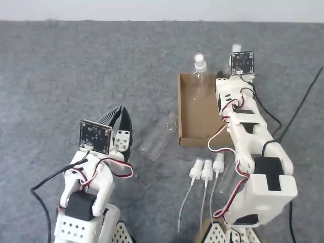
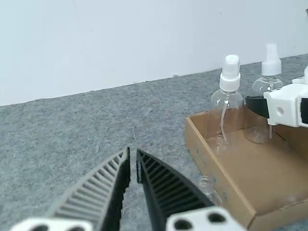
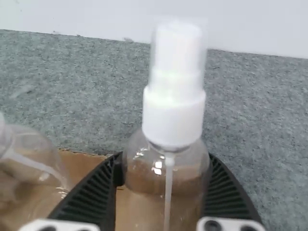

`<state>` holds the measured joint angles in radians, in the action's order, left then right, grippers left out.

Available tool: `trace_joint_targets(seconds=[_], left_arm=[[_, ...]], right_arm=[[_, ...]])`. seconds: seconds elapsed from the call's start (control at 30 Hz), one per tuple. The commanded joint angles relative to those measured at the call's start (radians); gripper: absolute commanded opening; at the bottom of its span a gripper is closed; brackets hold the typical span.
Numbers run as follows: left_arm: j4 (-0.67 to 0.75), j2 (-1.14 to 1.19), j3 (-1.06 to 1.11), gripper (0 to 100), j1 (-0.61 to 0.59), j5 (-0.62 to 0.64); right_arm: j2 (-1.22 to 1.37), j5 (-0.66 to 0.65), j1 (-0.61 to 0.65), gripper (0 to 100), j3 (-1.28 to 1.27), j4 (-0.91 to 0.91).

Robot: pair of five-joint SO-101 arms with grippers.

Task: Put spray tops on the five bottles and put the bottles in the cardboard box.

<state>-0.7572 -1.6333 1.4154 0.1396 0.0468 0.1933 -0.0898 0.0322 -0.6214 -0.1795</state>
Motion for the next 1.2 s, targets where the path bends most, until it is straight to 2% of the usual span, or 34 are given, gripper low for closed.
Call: trace_joint_targets(seconds=[0.0,0.4,0.67,1.07,1.17], left_arm=[[0.032,-0.021,-0.008,1,-0.005,0.006],[0.032,-0.021,-0.008,1,-0.005,0.006],[0.032,-0.021,-0.008,1,-0.003,0.006],[0.032,-0.021,-0.008,1,-0.002,0.005],[0.032,-0.021,-0.008,1,-0.002,0.005]], right_arm=[[-0.021,-0.003,0.005,14.6,0.003,-0.016],[-0.021,-0.005,0.005,14.8,0.005,-0.018],[-0.021,-0.005,0.005,29.8,0.005,-0.018],[-0.094,-0.005,0.005,30.3,0.002,-0.016],[-0.173,-0.003,0.005,30.3,0.014,0.061]])
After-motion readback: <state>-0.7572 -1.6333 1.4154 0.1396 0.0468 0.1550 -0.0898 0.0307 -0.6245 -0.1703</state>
